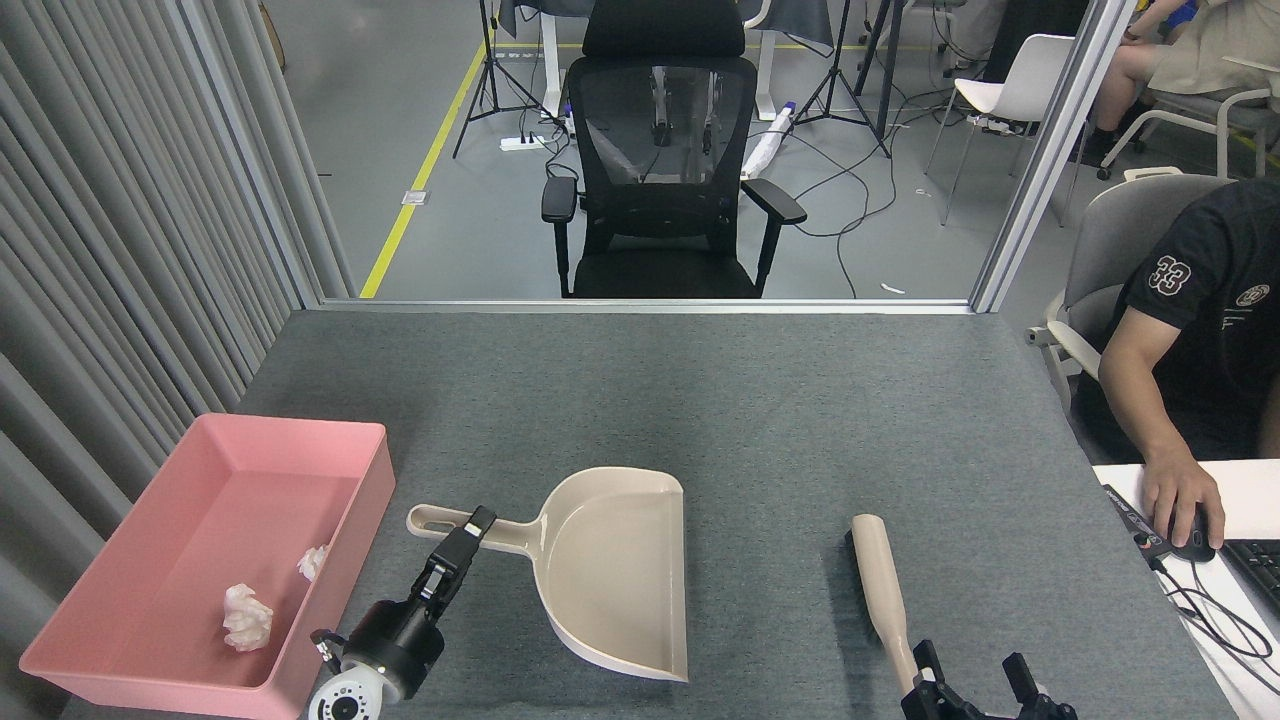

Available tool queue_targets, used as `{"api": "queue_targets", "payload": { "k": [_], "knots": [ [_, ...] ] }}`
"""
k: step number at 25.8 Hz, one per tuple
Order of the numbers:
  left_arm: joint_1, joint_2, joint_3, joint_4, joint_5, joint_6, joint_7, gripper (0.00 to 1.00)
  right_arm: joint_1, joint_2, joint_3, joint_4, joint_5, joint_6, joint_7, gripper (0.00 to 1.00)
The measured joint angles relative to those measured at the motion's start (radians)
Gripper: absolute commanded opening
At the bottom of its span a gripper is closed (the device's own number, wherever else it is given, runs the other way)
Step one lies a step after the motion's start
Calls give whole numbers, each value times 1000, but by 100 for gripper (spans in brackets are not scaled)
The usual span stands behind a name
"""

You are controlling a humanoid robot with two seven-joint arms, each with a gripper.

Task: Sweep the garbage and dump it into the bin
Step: 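Bring the dustpan back and lower it onto the table with the left gripper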

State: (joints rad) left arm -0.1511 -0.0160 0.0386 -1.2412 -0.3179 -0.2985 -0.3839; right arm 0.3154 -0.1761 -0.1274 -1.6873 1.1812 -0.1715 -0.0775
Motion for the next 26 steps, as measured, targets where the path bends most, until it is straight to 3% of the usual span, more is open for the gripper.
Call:
{"api": "queue_targets", "payload": {
  "k": [9,21,23,26],
  "knots": [
    [-38,-55,-1,130,-84,-45,12,8,1,1,0,1,0,-1,1,97],
    [-76,-60,9,199,-102,-47,28,13,6,1,0,1,0,-2,-2,97],
    [-84,-59,11,201,-101,-44,29,28,8,1,0,1,0,-2,-2,97],
    [-90,-52,11,201,-103,-34,32,61,12,0,-1,1,0,-2,-2,97]
  ]
}}
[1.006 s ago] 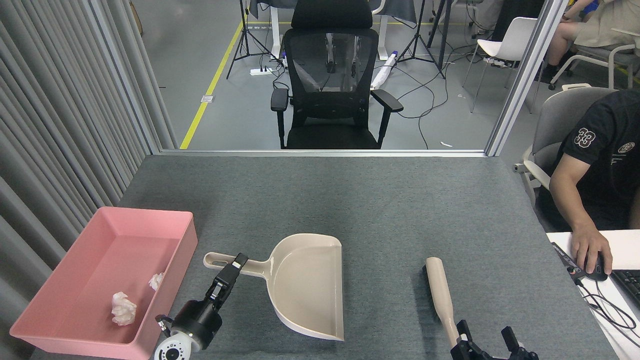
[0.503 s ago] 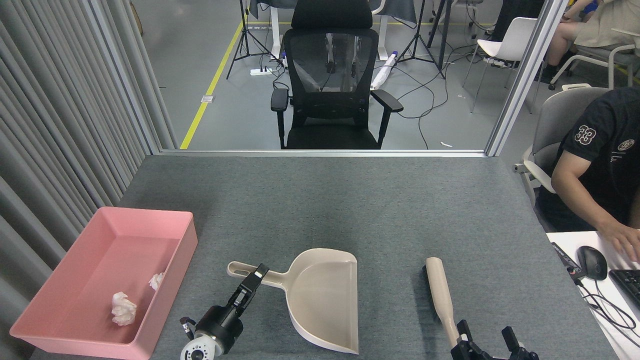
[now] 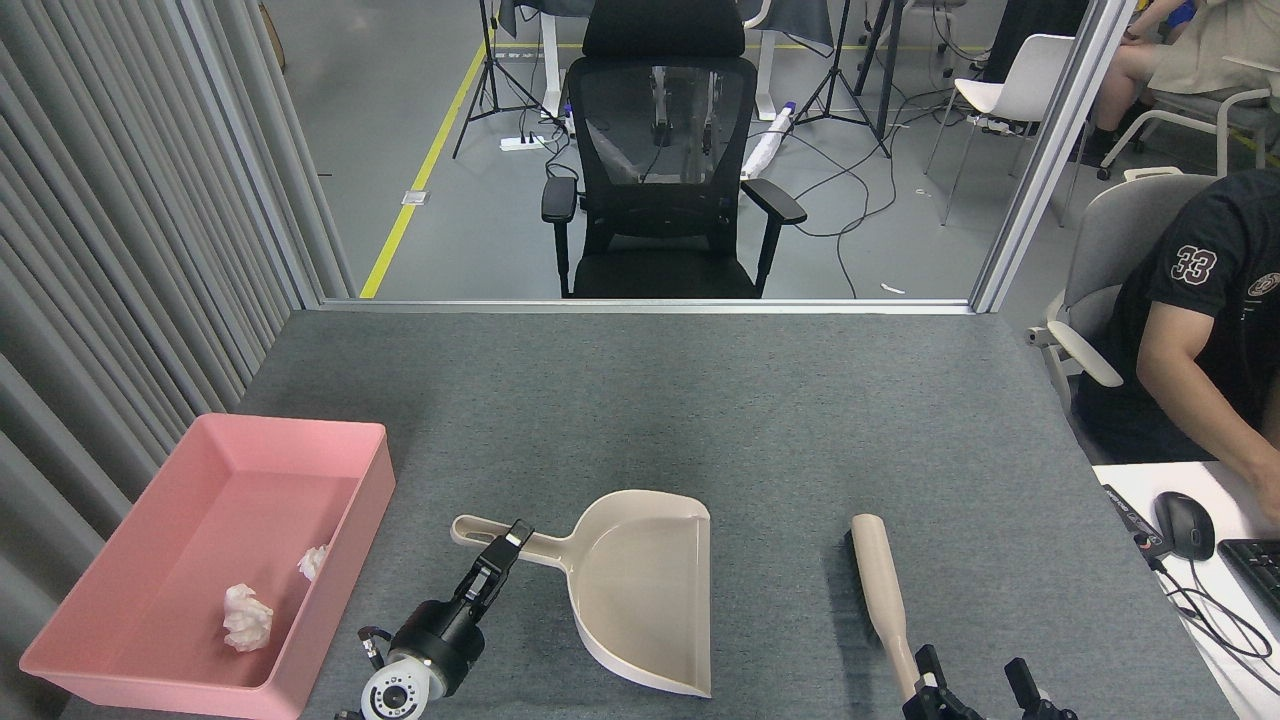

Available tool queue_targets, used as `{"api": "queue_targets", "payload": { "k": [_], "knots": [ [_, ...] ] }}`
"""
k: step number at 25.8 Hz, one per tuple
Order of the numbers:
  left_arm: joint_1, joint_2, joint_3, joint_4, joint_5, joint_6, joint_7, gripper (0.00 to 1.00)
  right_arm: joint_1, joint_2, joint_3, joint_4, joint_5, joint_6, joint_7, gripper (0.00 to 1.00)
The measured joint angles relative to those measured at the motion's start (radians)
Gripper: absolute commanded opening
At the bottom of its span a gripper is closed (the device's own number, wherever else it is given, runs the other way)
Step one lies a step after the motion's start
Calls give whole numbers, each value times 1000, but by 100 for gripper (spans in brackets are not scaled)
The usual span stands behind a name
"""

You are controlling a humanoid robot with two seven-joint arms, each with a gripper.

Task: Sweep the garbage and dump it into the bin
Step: 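Bring the dustpan back and lower it onto the table with the left gripper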

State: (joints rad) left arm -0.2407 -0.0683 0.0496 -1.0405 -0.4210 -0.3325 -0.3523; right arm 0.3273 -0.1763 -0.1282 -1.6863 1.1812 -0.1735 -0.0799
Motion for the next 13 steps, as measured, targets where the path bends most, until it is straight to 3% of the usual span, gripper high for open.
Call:
{"api": "queue_targets", "payload": {
  "k": [3,4,13],
  "knots": [
    [5,5,-1,-2,-14,31,7,94,2,-2,0,0,0,0,0,97],
    [10,6,-2,-3,-23,44,11,97,2,-2,0,0,0,0,0,97],
    [67,19,-3,-73,-66,88,37,98,2,1,1,0,0,0,0,97]
  ]
}}
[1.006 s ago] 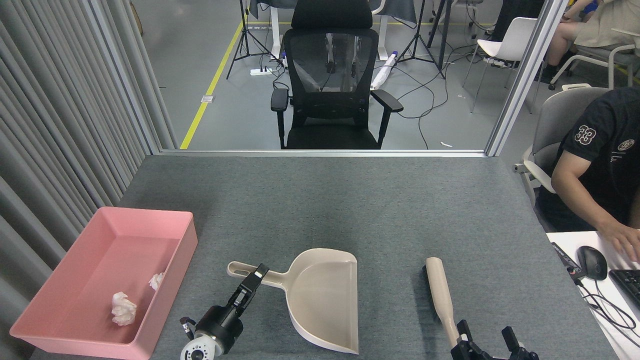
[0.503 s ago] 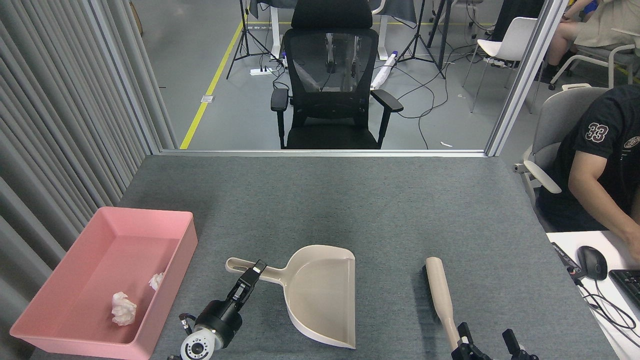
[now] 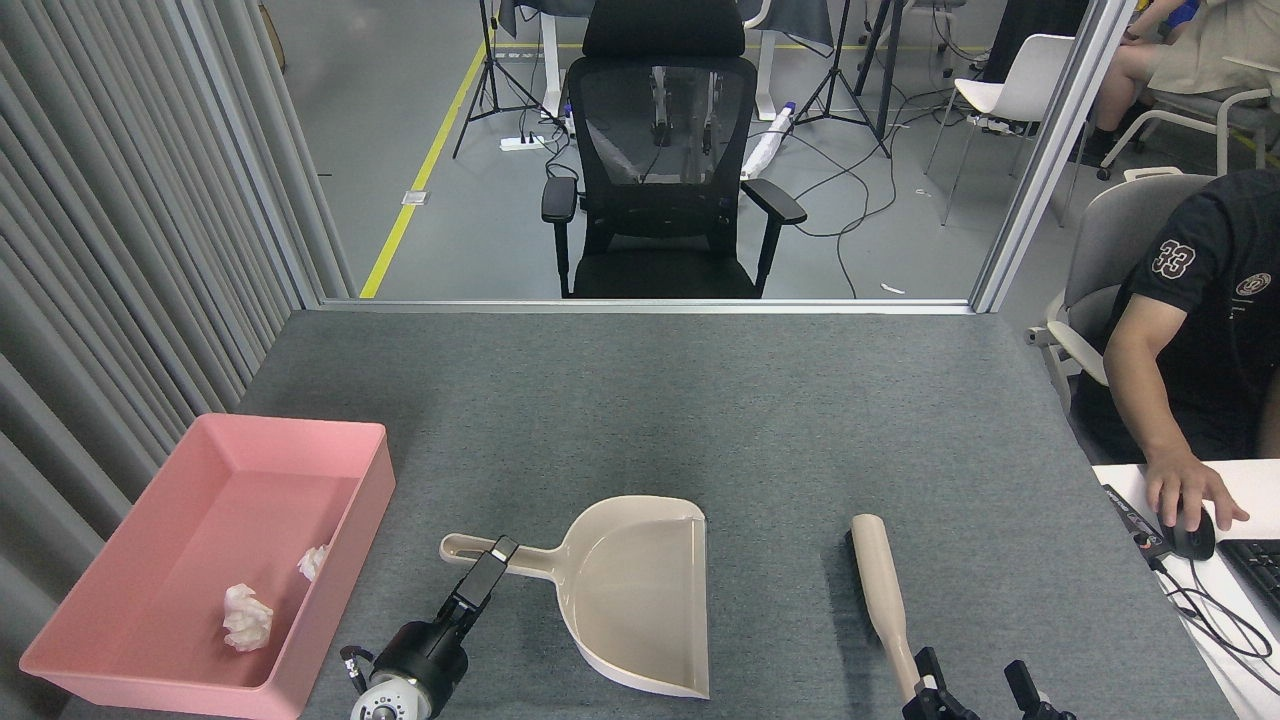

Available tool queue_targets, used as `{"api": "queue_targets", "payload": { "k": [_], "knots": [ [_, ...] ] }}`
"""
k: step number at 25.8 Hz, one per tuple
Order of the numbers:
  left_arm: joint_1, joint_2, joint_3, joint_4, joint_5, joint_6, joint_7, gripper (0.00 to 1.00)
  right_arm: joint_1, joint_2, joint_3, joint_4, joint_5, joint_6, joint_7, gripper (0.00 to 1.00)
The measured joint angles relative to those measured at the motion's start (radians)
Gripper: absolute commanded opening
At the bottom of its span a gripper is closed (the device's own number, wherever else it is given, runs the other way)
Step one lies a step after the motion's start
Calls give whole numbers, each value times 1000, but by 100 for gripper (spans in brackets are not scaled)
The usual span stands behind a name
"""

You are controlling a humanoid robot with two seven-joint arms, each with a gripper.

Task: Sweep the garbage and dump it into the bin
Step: 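Bring the dustpan back and lower it onto the table with the left gripper, then open the left gripper to release the dustpan and the right to release the brush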

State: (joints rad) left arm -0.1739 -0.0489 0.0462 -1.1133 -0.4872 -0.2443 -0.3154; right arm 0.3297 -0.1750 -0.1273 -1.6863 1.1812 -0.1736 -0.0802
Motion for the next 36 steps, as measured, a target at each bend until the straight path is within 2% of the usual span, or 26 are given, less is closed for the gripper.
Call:
{"api": "queue_targets", "payload": {
  "k": [18,24,30,36],
  "knots": [
    [272,51,0,-369,-1,60,-9,99,-18,2,23,-12,3,0,6,98],
    [388,63,0,-519,-4,52,-11,99,-63,7,55,-26,13,21,35,98],
    [467,74,7,-607,-13,27,1,99,-135,12,149,-43,114,126,71,98],
    [461,95,27,-614,-58,-13,60,99,-167,20,174,-51,148,152,78,98]
  ]
}}
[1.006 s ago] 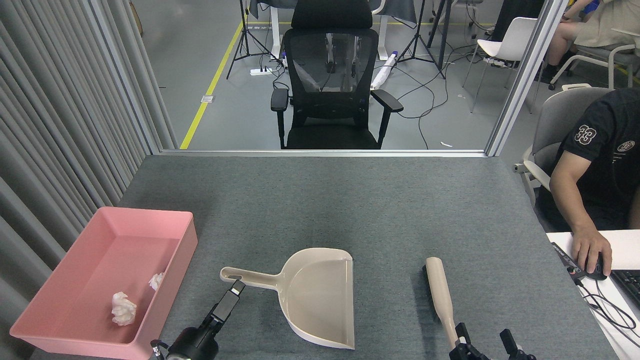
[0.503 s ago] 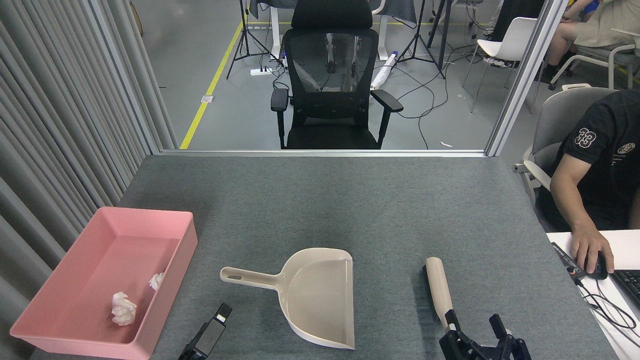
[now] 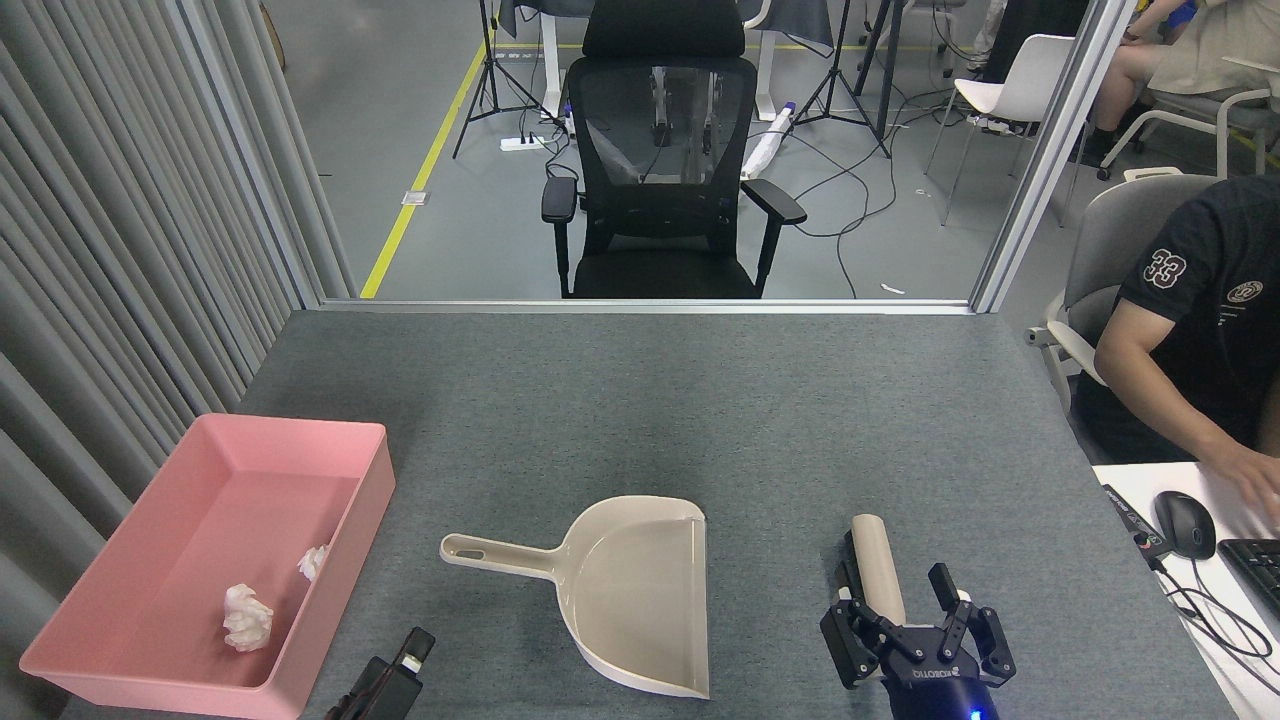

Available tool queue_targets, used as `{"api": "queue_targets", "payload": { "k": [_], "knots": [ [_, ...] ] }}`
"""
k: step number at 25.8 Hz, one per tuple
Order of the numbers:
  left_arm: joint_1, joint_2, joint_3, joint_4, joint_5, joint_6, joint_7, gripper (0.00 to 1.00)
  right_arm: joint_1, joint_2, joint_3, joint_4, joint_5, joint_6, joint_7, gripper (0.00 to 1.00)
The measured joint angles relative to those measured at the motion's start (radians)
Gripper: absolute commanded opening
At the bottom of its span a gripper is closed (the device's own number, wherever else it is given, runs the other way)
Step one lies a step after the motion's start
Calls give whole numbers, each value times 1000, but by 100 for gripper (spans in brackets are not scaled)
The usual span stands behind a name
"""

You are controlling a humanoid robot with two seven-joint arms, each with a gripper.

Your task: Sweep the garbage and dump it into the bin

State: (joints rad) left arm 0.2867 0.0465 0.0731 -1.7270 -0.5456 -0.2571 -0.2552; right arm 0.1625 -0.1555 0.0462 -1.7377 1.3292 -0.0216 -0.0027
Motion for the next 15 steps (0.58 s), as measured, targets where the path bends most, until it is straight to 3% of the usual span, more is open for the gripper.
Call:
{"api": "queue_targets", "payload": {
  "k": [8,15],
  "knots": [
    [-95,21,20,1,-217,-17,60,99,-13,1,-1,6,6,20,-1,98],
    [-186,82,22,2,-511,-68,160,99,-37,1,-3,9,29,60,-10,98]
  ]
}}
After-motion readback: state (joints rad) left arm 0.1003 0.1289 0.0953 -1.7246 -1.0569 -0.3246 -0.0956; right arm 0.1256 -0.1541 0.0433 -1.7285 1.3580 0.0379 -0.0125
